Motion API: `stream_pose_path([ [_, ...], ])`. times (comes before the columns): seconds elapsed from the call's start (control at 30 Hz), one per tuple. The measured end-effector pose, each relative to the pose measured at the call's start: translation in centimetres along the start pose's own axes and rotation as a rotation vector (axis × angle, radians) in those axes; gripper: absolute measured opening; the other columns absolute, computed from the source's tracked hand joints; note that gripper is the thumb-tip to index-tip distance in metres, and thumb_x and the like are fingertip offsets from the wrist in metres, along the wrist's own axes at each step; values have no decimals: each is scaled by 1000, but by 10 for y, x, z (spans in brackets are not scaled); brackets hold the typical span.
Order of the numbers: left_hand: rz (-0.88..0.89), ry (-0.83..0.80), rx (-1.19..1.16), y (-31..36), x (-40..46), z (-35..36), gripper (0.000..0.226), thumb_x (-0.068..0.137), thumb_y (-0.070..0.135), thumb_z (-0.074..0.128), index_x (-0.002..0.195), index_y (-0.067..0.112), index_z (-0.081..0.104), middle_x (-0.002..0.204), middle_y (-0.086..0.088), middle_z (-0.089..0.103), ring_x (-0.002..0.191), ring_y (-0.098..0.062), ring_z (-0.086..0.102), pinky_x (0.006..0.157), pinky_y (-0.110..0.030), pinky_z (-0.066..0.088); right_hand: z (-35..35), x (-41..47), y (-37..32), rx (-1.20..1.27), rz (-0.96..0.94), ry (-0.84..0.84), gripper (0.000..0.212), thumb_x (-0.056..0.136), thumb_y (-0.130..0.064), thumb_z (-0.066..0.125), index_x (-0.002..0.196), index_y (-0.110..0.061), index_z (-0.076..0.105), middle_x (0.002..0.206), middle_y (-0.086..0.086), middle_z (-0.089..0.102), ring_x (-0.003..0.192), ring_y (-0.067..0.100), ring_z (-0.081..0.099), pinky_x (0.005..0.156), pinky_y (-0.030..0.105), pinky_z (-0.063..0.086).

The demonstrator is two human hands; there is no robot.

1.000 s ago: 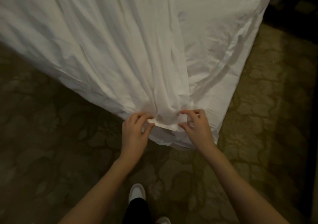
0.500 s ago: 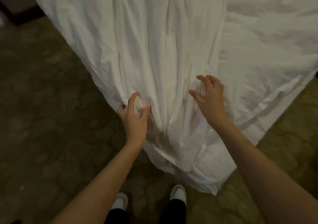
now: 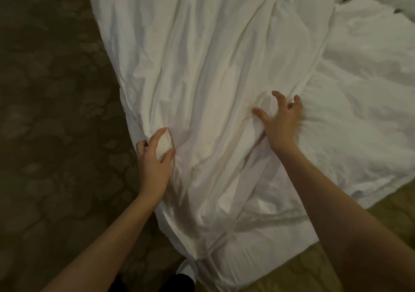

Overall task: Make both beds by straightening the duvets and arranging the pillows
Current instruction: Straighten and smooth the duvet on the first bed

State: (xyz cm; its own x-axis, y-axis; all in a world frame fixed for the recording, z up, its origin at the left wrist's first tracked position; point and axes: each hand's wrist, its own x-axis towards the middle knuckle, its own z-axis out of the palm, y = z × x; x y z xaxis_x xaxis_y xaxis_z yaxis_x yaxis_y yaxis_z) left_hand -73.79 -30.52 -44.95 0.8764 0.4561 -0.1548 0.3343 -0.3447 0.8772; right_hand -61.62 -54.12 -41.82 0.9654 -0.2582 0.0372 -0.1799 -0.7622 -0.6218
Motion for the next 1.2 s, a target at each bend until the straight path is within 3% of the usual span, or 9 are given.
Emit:
stream_pose_path([
  [0.07,1,-2,4,-1,2,-1,49,91,8,60,136,21,49,127,-9,37,104,-8,35,85,-6,26,-1,8,1,44,37,-10,64,83,-34,71,140,-21,44,154,19,9,141,28,22,112,23,13],
  [0.17,-23,-11,8,-1,2,-1,49,91,9,60,136,24,49,126,-7,35,104,-8,35,88,-11,28,-6,18,5,112,84,-19,61,82,-26,73,137,-17,47,147,18,25,134,27,31,100,12,18],
  [0.23,-49,-11,19,-1,1,1,49,92,11,60,136,28,48,123,-5,35,103,-10,36,88,-15,30,-11,21,8,122,97,-81,55,84,-21,71,135,-18,49,139,17,39,127,27,40,89,9,23],
  [0.33,-69,-11,24,-2,0,1,50,92,14,60,137,32,46,123,-8,40,103,-13,39,89,-20,32,-17,24,12,116,74,-155,52,86,-12,67,136,-13,51,138,12,49,128,25,44,89,8,25],
  [0.47,-19,-43,23,-7,-2,0,49,93,14,59,138,27,46,133,-12,50,121,-26,47,92,-22,33,-35,18,15,44,98,-179,49,91,-11,61,138,-8,49,140,14,49,131,26,43,104,20,24],
  [0.6,-6,-87,27,-2,-6,-5,49,95,12,56,141,22,43,142,-9,45,128,-27,41,93,-17,29,-64,10,20,-18,114,-164,46,91,-11,61,136,-7,51,139,18,50,130,29,44,106,24,26],
  [0.93,83,-210,138,-4,-19,-36,49,95,6,50,141,21,43,141,-16,44,129,-34,40,103,-32,33,-105,-85,33,2,229,-70,46,93,-7,55,138,-7,48,141,16,48,131,29,43,102,18,26],
  [1.2,156,-377,174,-35,-45,-79,52,95,3,49,143,21,39,141,-16,43,129,-33,41,101,-32,34,-92,-195,36,70,360,89,43,95,-9,53,138,-11,49,142,16,45,128,32,43,107,31,33],
])
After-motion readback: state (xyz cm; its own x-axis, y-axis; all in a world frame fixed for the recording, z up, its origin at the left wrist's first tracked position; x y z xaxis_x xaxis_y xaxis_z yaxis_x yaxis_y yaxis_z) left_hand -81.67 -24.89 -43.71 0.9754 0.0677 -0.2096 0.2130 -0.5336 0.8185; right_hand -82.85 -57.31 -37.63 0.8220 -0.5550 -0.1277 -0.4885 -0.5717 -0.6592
